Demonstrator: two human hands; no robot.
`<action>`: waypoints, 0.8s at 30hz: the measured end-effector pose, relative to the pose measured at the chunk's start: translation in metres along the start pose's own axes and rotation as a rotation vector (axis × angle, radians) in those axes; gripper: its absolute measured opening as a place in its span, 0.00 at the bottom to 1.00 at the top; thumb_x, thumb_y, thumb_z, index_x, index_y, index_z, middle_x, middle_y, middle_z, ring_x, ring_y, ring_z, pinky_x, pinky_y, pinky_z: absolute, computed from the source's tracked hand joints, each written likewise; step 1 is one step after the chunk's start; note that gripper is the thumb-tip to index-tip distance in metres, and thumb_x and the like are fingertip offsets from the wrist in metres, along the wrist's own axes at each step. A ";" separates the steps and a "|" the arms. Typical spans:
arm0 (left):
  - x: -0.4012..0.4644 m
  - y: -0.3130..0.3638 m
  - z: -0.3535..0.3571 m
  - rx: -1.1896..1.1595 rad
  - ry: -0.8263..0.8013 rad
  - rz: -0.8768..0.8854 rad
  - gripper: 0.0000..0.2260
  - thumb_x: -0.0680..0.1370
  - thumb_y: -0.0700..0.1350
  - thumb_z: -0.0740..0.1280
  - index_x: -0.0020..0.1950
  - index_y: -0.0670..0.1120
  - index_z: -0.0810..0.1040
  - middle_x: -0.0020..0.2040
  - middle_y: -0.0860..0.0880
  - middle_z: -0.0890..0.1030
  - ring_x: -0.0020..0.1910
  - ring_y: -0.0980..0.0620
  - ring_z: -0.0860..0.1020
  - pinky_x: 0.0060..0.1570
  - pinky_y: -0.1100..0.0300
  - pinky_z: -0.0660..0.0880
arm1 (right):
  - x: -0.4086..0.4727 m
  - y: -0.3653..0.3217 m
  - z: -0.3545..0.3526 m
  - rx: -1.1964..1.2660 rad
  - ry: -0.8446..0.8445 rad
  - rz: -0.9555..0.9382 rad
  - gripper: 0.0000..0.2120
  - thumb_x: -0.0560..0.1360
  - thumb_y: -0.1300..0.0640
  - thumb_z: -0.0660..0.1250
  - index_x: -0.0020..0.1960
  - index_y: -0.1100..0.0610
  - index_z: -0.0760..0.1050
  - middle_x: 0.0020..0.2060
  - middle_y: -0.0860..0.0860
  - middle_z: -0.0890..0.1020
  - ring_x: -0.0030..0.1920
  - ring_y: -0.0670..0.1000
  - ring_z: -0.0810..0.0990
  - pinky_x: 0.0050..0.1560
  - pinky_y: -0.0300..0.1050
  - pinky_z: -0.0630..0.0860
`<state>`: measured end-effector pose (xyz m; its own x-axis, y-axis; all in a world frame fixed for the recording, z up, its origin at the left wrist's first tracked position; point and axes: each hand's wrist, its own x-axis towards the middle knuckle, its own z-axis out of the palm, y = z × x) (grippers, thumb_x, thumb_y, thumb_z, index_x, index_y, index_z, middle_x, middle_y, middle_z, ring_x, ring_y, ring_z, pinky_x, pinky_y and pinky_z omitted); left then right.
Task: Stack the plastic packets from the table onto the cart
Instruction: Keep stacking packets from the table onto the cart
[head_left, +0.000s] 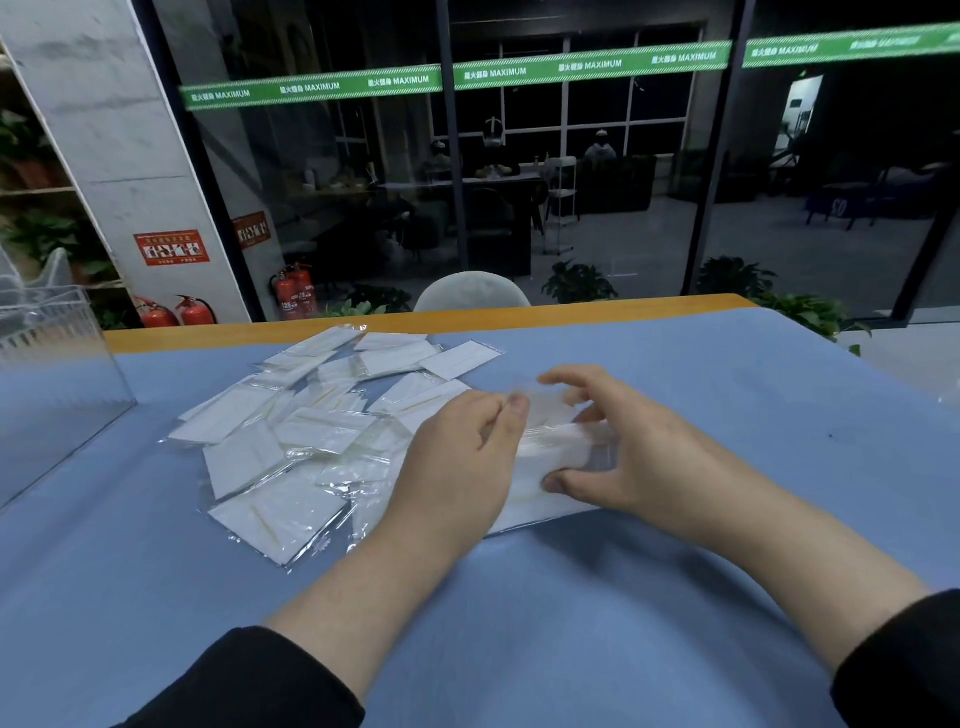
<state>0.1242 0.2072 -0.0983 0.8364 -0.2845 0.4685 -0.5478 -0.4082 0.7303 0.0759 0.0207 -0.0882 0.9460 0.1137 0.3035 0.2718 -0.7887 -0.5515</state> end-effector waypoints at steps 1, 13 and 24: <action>-0.001 0.001 0.000 -0.021 -0.005 -0.004 0.22 0.85 0.55 0.58 0.40 0.40 0.73 0.37 0.46 0.75 0.39 0.51 0.72 0.42 0.51 0.69 | 0.000 0.001 0.000 -0.027 -0.011 -0.014 0.28 0.71 0.43 0.76 0.63 0.30 0.64 0.57 0.30 0.70 0.58 0.34 0.72 0.52 0.31 0.70; 0.004 -0.002 0.000 -0.025 0.027 -0.116 0.19 0.84 0.51 0.60 0.37 0.43 0.69 0.30 0.52 0.68 0.34 0.51 0.66 0.36 0.53 0.64 | 0.002 0.011 0.000 0.105 -0.034 0.092 0.31 0.69 0.43 0.78 0.60 0.28 0.61 0.54 0.31 0.72 0.50 0.38 0.76 0.52 0.36 0.74; 0.004 0.004 -0.002 0.002 0.025 -0.128 0.19 0.83 0.55 0.62 0.39 0.47 0.84 0.38 0.54 0.82 0.40 0.57 0.77 0.46 0.59 0.72 | 0.005 0.021 0.006 0.099 0.005 0.036 0.20 0.69 0.40 0.77 0.56 0.41 0.74 0.52 0.37 0.76 0.53 0.39 0.76 0.57 0.44 0.75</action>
<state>0.1258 0.2061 -0.0927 0.8997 -0.2080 0.3837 -0.4364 -0.4413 0.7841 0.0871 0.0085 -0.1034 0.9546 0.0832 0.2860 0.2541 -0.7286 -0.6361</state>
